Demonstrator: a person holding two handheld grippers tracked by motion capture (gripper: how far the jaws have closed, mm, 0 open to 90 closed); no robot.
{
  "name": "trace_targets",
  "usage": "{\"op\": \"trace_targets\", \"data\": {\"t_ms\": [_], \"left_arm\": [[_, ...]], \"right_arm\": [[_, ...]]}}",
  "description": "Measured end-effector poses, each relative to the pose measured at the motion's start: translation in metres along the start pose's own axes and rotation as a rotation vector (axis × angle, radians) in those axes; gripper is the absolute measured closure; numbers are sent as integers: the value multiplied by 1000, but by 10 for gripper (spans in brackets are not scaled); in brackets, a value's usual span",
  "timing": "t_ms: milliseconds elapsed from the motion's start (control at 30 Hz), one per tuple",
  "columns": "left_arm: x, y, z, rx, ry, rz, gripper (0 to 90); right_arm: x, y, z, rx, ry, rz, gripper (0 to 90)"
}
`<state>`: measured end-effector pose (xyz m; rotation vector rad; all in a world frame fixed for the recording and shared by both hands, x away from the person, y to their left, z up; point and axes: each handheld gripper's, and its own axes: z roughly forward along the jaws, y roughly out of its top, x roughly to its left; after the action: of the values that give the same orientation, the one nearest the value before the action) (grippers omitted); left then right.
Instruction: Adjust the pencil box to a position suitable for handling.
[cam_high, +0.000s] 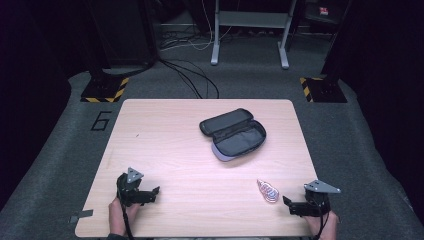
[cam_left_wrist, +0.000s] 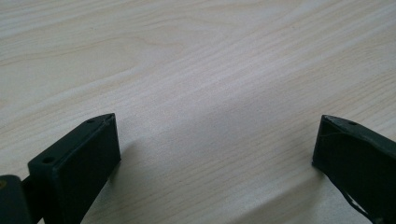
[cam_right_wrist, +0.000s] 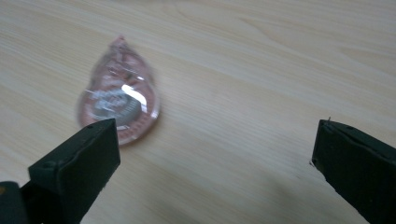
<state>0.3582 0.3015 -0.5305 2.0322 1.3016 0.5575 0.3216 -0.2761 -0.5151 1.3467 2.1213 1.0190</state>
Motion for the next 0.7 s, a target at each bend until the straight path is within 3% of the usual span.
{"op": "trace_targets", "data": {"t_ms": [33, 167, 267, 367, 433, 700], "left_arm": [[0, 0, 0, 0, 0, 0, 7], [0, 0, 0, 0, 0, 0, 7], [0, 0, 0, 0, 0, 0, 8], [0, 0, 0, 0, 0, 0, 7], [0, 0, 0, 0, 0, 0, 7], [0, 0, 0, 0, 0, 0, 7]], "right_arm": [[9, 6, 1, -5, 30, -19, 7], [26, 17, 9, 3, 65, -67, 16], [31, 21, 15, 3, 80, -93, 32], [42, 24, 25, 23, 108, -124, 139], [46, 25, 31, 43, 109, -135, 160], [53, 25, 40, 67, 111, -157, 328]]}}
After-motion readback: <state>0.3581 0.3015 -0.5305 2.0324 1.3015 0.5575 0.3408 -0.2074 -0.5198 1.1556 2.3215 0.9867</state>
